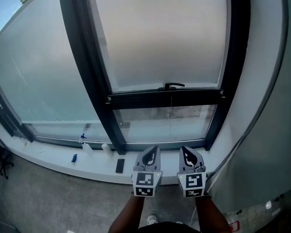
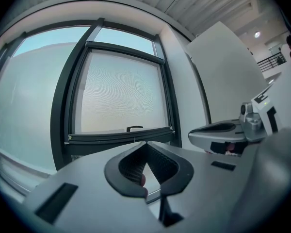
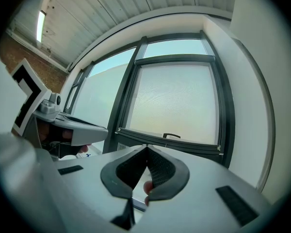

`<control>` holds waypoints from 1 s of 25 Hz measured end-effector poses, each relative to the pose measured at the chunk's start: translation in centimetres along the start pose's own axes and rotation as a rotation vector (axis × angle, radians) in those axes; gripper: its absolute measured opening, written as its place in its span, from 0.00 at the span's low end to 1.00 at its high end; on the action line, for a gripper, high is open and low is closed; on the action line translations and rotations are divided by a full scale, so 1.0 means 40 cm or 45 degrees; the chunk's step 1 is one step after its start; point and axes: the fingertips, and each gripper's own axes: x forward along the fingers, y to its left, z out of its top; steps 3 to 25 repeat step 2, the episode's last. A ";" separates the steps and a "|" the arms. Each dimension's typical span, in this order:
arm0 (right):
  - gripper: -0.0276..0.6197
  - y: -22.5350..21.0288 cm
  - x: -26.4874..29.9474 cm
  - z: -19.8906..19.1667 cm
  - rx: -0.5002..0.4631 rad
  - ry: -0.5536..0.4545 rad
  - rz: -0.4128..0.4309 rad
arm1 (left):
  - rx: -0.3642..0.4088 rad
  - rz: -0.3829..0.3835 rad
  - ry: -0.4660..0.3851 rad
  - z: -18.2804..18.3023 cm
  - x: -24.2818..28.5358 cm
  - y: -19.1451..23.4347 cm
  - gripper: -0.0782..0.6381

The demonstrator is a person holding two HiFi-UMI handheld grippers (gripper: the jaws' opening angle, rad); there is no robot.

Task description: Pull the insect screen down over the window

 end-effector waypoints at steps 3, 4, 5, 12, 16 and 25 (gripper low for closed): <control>0.05 -0.005 -0.006 0.004 0.000 -0.004 -0.003 | 0.008 -0.002 0.002 0.004 0.000 -0.008 0.11; 0.05 -0.005 -0.006 0.004 0.000 -0.004 -0.003 | 0.008 -0.002 0.002 0.004 0.000 -0.008 0.11; 0.05 -0.005 -0.006 0.004 0.000 -0.004 -0.003 | 0.008 -0.002 0.002 0.004 0.000 -0.008 0.11; 0.05 -0.005 -0.006 0.004 0.000 -0.004 -0.003 | 0.008 -0.002 0.002 0.004 0.000 -0.008 0.11; 0.05 -0.005 -0.006 0.004 0.000 -0.004 -0.003 | 0.008 -0.002 0.002 0.004 0.000 -0.008 0.11; 0.05 -0.005 -0.006 0.004 0.000 -0.004 -0.003 | 0.008 -0.002 0.002 0.004 0.000 -0.008 0.11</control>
